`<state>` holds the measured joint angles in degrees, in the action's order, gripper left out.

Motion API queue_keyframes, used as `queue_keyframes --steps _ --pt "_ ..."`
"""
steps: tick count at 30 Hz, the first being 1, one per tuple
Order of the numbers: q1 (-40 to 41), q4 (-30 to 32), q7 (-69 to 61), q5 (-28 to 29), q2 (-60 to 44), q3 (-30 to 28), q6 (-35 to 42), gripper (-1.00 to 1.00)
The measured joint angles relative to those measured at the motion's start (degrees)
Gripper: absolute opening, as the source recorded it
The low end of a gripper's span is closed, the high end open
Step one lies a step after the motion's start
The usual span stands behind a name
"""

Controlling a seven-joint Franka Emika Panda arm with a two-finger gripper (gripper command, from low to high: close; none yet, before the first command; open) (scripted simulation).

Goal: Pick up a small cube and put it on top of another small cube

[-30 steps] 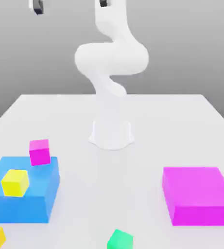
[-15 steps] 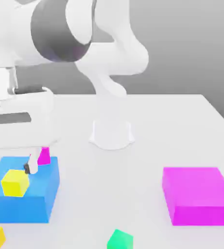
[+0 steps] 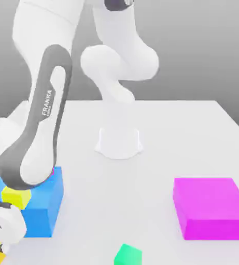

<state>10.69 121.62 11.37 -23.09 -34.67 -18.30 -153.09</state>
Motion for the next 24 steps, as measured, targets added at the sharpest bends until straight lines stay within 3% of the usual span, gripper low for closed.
queue_keyframes --steps 6,11,19,23,24 --pt "0.12 -0.08 -0.14 -0.17 -0.3 0.14 -0.14 -1.0" --pt "-4.08 2.7 2.37 4.64 7.88 -3.09 5.17 -1.0" --pt "-17.89 12.42 -0.73 14.59 19.07 3.87 4.87 -1.0" --pt "-22.19 14.63 -3.56 16.19 16.48 8.75 -0.84 -1.0" --pt "-22.16 14.63 -4.1 15.79 14.9 9.45 -2.45 1.0"
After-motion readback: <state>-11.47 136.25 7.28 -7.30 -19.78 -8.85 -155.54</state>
